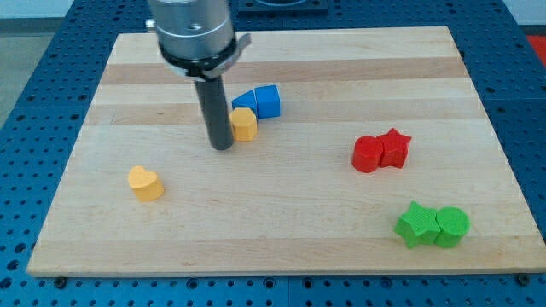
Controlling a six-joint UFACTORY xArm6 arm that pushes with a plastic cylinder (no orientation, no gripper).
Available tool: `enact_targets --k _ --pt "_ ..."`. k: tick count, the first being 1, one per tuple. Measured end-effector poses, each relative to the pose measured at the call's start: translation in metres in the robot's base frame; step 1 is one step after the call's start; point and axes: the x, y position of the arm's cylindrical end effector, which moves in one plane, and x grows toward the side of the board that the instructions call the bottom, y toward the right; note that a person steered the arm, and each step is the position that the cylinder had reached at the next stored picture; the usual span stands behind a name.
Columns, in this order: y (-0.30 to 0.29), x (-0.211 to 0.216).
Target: Move yellow hexagon to the center of the board
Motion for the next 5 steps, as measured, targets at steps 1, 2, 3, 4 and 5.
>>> enact_targets --k 1,2,3,4,5 --pt "0.01 -0.006" --pt "-0.014 -0.005" --pt "-0.019 -0.006" --pt "0.012 -0.012" --pt "0.036 -0.015"
